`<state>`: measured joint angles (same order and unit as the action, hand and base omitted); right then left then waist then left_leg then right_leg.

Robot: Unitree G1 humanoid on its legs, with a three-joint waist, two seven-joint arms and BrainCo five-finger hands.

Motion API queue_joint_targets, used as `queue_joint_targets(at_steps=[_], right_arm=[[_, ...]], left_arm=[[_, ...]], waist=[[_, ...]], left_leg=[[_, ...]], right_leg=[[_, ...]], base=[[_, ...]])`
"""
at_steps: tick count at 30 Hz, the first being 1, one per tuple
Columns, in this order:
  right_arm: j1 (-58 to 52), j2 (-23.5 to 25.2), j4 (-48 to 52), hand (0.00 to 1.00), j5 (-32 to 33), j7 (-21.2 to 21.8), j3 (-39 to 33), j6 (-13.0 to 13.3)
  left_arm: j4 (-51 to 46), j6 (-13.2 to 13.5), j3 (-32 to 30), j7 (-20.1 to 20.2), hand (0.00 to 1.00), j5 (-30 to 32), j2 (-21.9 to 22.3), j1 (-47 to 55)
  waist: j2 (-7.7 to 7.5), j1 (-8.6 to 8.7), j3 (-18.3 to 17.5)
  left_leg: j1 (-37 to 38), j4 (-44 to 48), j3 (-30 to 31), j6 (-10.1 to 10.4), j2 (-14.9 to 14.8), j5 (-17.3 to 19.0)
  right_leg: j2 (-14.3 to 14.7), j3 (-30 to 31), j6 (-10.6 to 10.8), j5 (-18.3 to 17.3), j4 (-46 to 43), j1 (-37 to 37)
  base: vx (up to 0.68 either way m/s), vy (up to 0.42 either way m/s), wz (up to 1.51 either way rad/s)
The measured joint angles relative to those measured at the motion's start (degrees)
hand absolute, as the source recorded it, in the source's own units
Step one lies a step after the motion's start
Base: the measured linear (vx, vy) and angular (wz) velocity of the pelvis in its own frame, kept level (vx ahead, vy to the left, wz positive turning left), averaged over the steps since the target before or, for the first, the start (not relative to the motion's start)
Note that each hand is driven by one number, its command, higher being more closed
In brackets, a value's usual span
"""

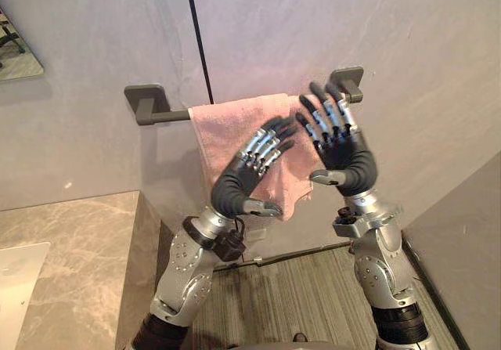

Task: Organize washtable

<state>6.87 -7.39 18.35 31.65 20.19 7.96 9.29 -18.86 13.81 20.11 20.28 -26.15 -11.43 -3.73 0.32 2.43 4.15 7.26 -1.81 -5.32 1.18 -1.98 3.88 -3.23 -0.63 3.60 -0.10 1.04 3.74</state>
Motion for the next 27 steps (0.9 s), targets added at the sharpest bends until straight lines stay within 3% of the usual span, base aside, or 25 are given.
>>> queue_joint_targets(at_steps=[11,27], right_arm=[[-0.04,-0.60,-7.10,0.00,-0.52,0.09,2.13,-1.24],[-0.03,1.76,-12.57,0.00,-3.79,-1.68,2.69,-2.02]], left_arm=[[7.90,-1.40,0.57,-1.29,0.00,6.29,0.00,-1.24],[15.06,-1.54,-3.14,-9.58,0.00,13.39,2.99,-4.61]], waist=[[-0.04,0.08,-0.05],[-0.29,0.22,-1.22]], left_leg=[[-0.49,0.05,-0.37,-0.03,0.02,-0.02],[-0.86,-0.18,0.79,-0.13,0.03,-0.68]], right_leg=[[0.05,0.36,-0.04,0.90,1.19,-0.11],[-0.01,-0.88,-0.11,0.99,1.26,-0.04]], base=[[-0.02,-0.017,-0.02],[-0.04,-0.027,0.04]])
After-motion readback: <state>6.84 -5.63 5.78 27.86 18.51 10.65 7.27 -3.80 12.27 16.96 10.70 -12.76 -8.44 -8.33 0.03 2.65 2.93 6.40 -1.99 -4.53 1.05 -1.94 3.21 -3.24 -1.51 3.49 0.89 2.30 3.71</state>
